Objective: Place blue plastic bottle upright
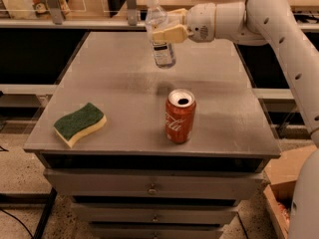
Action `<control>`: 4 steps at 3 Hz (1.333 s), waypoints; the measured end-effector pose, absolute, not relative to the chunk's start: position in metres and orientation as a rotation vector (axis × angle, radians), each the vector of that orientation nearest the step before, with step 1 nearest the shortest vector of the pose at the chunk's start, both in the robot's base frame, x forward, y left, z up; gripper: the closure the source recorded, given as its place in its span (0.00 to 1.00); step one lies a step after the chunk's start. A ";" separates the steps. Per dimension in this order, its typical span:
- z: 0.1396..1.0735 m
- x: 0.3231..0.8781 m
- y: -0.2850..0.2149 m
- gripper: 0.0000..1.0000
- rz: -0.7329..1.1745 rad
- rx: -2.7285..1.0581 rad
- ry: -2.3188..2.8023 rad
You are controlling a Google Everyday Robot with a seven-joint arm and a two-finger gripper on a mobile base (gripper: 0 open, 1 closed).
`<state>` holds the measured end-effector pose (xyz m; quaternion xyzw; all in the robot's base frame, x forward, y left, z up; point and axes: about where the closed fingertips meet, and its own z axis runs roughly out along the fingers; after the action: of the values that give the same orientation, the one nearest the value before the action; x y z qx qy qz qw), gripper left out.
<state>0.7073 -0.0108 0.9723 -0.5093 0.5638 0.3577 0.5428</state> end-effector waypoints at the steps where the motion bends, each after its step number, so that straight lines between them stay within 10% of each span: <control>1: 0.960 0.710 -0.014 1.00 0.895 -1.152 1.356; 4: 0.935 0.714 -0.022 0.36 0.993 -1.069 1.331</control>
Offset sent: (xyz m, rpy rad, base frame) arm 0.0064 -0.0180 -0.0337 0.1001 0.0987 -0.0388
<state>0.7138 -0.0223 0.9348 -0.4519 0.5625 0.4198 0.5505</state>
